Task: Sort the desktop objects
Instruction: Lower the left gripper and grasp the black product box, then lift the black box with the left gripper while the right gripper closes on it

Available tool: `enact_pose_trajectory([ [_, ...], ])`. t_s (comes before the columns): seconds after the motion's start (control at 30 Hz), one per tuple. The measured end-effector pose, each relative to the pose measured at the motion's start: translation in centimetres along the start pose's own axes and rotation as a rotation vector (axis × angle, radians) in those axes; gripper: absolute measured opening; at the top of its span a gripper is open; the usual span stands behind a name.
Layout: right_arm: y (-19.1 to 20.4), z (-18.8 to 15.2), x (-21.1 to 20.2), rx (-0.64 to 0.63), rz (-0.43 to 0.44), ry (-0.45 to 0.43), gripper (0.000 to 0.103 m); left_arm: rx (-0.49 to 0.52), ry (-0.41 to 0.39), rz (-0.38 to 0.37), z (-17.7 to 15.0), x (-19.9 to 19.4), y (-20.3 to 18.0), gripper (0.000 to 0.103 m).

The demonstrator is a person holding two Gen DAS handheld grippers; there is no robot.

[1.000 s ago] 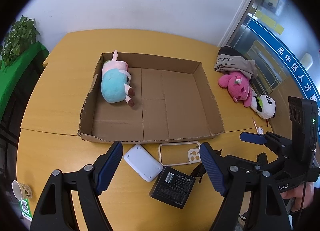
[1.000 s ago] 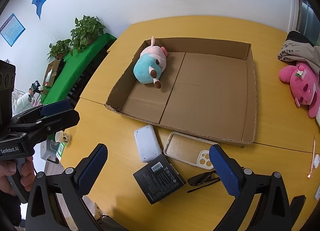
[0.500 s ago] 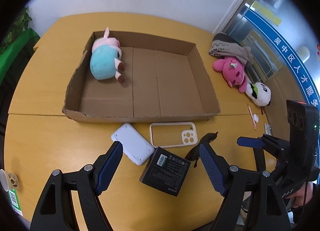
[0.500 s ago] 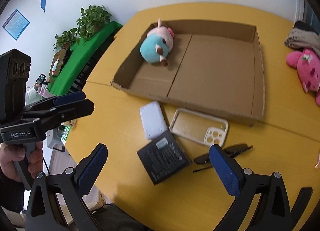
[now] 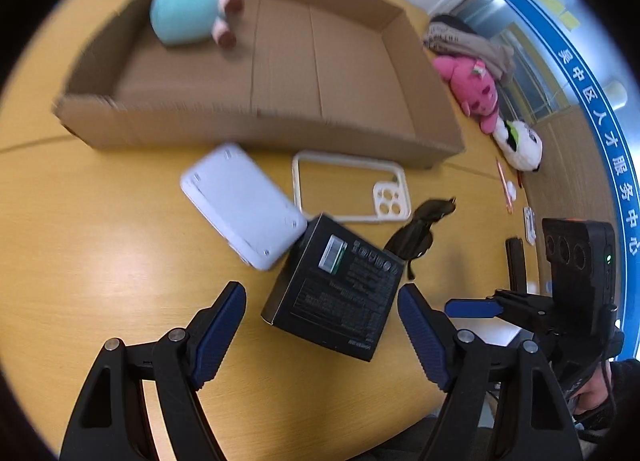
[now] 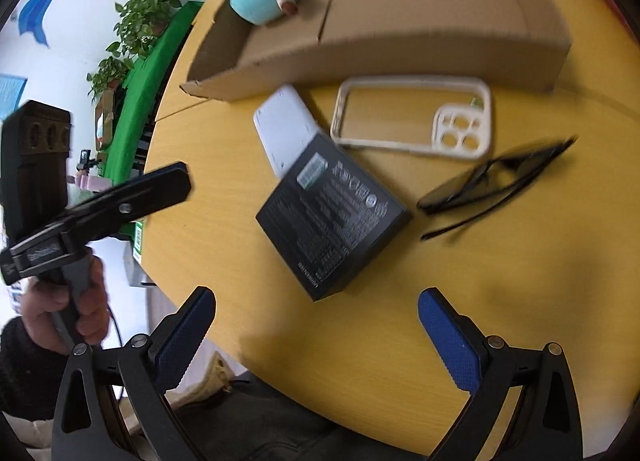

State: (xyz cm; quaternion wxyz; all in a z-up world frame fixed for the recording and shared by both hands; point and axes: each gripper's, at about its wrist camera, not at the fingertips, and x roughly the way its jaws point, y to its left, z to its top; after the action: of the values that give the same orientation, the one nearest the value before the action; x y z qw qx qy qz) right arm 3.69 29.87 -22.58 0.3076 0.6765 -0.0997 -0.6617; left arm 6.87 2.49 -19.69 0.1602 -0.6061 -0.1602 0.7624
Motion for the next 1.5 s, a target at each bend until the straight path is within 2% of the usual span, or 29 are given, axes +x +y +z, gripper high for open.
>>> enact_pose_trajectory([
  [0.17, -0.5, 0.0, 2.4, 0.034, 0.043, 0.005, 0.103, -0.020, 0.086, -0.031, 0.0, 4.0, 1.9, 0.069],
  [0.3, -1.1, 0.8, 4.7, 0.059, 0.045, 0.009, 0.103, -0.033, 0.148, -0.069, -0.2, 6.4, 2.9, 0.056],
  [0.33, -1.2, 1.0, 5.4, 0.063, 0.038, 0.016, 0.102, -0.045, 0.156, -0.105, -0.4, 6.9, 3.1, 0.056],
  [0.4, -1.4, 1.2, 6.9, 0.069, 0.017, 0.034, 0.096, -0.063, 0.165, -0.155, -0.7, 7.3, 3.3, 0.056],
  [0.43, -1.5, 1.3, 7.4, 0.072, 0.008, 0.044, 0.087, -0.056, 0.160, -0.157, -0.7, 7.3, 3.2, 0.056],
  [0.47, -1.4, 1.3, 7.8, 0.072, -0.001, 0.043, 0.088, -0.051, 0.163, -0.160, -0.7, 7.1, 3.2, 0.057],
  [0.73, -0.1, 1.3, 7.7, 0.025, -0.068, 0.015, 0.084, 0.002, 0.196, -0.145, -1.4, 6.9, 2.7, 0.056],
  [1.03, 1.8, 0.5, 5.7, -0.077, -0.126, -0.003, 0.066, 0.039, 0.164, -0.070, -2.4, 4.6, 0.9, 0.045],
  [1.1, 1.7, 0.4, 4.5, -0.079, -0.124, -0.041, 0.060, 0.058, 0.175, -0.068, -2.9, 4.3, 0.1, 0.042],
  [1.2, 2.2, 1.1, 2.8, -0.103, -0.138, -0.092, 0.059, 0.073, 0.195, -0.059, -3.9, 4.7, -1.0, 0.039],
  [1.33, 2.8, 1.9, 1.5, -0.156, -0.141, -0.132, 0.052, 0.029, 0.198, -0.063, -4.9, 5.3, -1.2, 0.038],
  [1.5, 2.4, 1.8, 0.8, -0.166, -0.144, -0.143, 0.052, 0.026, 0.146, -0.064, -4.4, 3.9, -1.6, 0.038],
])
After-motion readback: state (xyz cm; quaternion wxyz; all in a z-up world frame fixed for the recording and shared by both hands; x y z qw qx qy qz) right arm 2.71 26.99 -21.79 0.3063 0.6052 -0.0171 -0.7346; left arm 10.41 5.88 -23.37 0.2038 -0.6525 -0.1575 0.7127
